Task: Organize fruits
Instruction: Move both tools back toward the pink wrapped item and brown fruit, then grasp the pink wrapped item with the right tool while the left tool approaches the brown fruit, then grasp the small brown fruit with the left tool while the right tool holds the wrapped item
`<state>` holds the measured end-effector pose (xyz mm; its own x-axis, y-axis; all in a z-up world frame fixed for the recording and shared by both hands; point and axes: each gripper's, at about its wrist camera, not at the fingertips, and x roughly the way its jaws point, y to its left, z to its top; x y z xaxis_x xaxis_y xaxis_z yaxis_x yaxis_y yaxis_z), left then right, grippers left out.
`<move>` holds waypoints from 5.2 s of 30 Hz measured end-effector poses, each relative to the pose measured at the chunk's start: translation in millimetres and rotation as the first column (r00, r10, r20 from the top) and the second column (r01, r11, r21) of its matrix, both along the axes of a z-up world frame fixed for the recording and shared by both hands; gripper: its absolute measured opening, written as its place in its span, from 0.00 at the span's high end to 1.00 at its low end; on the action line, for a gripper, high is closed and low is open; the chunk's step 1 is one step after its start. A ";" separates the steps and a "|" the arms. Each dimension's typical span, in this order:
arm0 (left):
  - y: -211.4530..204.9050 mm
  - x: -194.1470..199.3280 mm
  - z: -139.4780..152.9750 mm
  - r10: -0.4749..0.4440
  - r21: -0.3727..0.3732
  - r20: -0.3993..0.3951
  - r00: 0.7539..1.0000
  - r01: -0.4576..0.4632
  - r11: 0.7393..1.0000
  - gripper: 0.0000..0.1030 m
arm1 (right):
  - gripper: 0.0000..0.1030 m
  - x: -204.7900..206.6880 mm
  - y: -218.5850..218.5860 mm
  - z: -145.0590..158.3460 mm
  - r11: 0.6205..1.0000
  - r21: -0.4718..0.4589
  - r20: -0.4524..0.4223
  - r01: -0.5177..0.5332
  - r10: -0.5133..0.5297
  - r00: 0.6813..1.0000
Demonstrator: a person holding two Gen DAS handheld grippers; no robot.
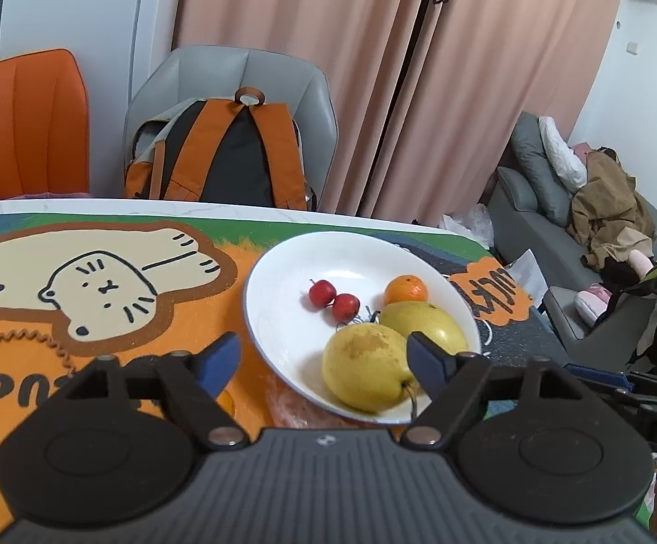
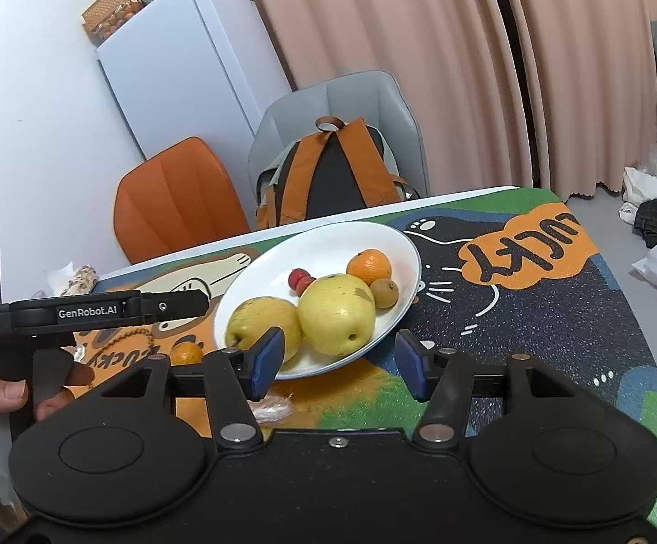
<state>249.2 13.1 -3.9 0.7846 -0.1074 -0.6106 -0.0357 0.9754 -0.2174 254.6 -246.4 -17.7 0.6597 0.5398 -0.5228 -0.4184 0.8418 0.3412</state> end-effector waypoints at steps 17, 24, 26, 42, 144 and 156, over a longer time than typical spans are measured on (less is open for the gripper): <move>-3.9 -50.1 6.3 -0.008 0.007 0.006 1.000 0.008 1.000 0.07 | 0.32 -48.3 -10.2 16.5 1.000 -0.015 0.032 0.010 -0.009 0.999; -5.3 -75.8 8.5 -0.015 0.018 0.020 1.000 0.014 1.000 0.04 | 0.10 -69.5 -4.3 23.3 1.000 -0.016 0.058 -0.011 0.011 0.998; -4.5 -83.1 8.8 -0.013 0.020 0.023 1.000 0.012 1.000 0.04 | 0.04 -76.7 -2.8 24.4 1.000 -0.013 0.067 -0.016 0.017 0.998; -1.7 -118.2 -5.9 -0.030 0.029 0.016 0.999 0.030 0.999 0.04 | 0.00 -104.0 0.6 8.1 0.999 -0.022 0.048 -0.030 0.031 0.998; -67.5 -57.1 -44.9 -0.104 0.044 -0.017 0.994 0.104 0.994 0.33 | 0.57 -50.2 -30.7 -48.9 0.989 -0.147 0.013 -0.014 0.016 1.000; -93.9 -26.7 -55.1 -0.124 0.057 -0.035 0.992 0.126 0.990 0.50 | 0.57 -34.9 -54.1 -53.5 0.993 -0.120 -0.004 -0.001 0.000 1.000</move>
